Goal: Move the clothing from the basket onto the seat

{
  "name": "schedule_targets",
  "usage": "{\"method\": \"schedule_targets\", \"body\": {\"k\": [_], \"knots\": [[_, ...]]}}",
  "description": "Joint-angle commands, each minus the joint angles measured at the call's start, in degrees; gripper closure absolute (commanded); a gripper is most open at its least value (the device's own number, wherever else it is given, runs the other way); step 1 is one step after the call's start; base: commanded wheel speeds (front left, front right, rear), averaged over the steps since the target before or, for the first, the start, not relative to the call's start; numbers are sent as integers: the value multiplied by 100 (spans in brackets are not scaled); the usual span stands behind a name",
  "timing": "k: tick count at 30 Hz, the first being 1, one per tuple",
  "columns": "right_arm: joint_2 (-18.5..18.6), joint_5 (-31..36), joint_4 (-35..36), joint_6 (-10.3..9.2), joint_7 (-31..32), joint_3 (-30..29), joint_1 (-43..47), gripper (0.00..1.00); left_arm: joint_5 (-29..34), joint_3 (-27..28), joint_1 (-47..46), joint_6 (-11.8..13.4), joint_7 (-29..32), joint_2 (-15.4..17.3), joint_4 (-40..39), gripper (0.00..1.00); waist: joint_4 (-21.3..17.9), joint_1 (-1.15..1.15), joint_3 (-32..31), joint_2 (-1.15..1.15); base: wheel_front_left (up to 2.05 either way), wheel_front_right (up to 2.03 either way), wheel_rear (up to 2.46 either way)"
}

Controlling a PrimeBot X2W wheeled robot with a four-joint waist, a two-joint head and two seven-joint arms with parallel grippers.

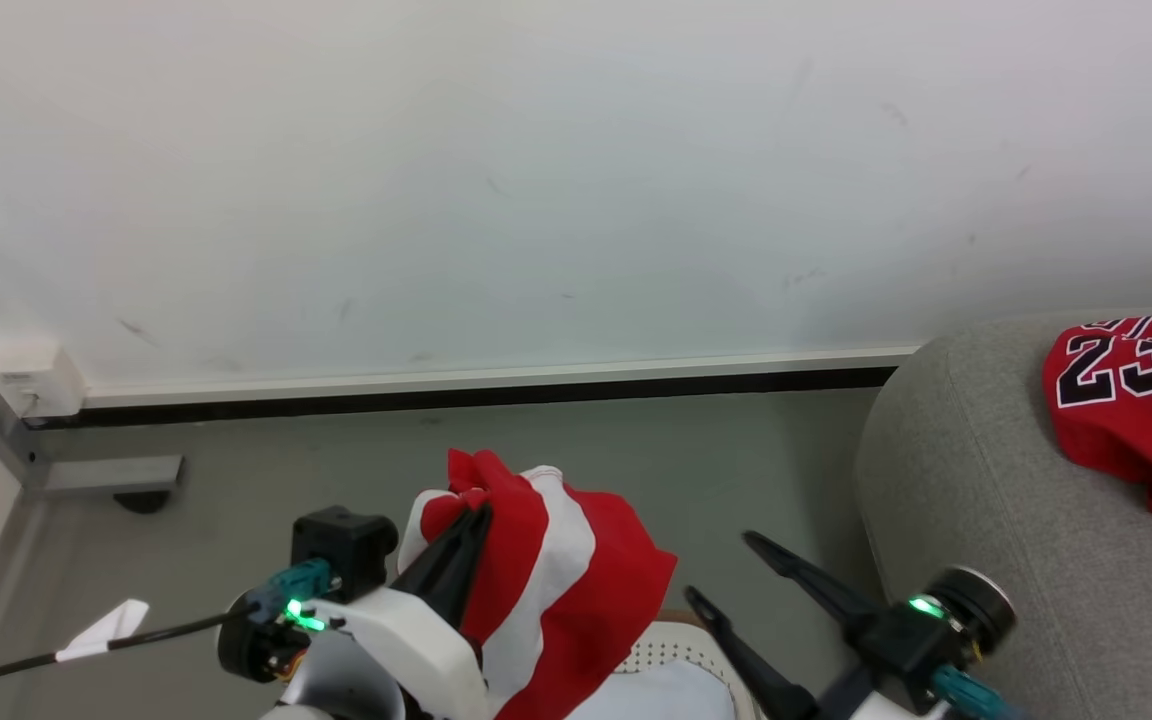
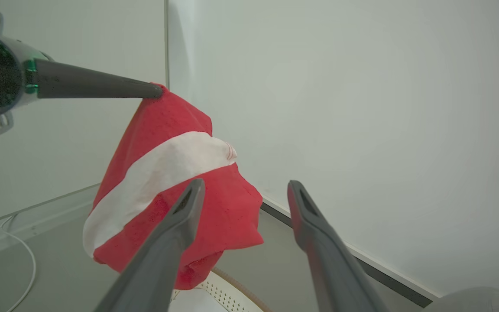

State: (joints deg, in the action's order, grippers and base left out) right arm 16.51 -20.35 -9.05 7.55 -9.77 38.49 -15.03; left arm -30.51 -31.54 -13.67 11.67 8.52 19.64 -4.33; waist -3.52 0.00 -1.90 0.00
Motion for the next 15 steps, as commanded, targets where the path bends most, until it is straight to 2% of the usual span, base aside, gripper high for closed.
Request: {"method": "schedule_targets", "body": {"k": [1, 9, 15], "knots": [[71, -121, -19, -13, 82, 271, -303, 0, -1, 6, 22, 13, 4, 41, -61, 100, 17, 0, 16, 0, 0, 0, 0], [32, -597, -642, -13, 208, 1486, -1481, 0, 35, -146, -143, -35, 68, -58, -151, 100, 193, 0, 54, 0, 0, 0, 0], [-305, -842, -1364, -14, 69, 2163, -2048, 0, 39, -301, -252, -116, 123, -154, -214, 100, 276, 0, 83, 0, 0, 0, 0]]}}
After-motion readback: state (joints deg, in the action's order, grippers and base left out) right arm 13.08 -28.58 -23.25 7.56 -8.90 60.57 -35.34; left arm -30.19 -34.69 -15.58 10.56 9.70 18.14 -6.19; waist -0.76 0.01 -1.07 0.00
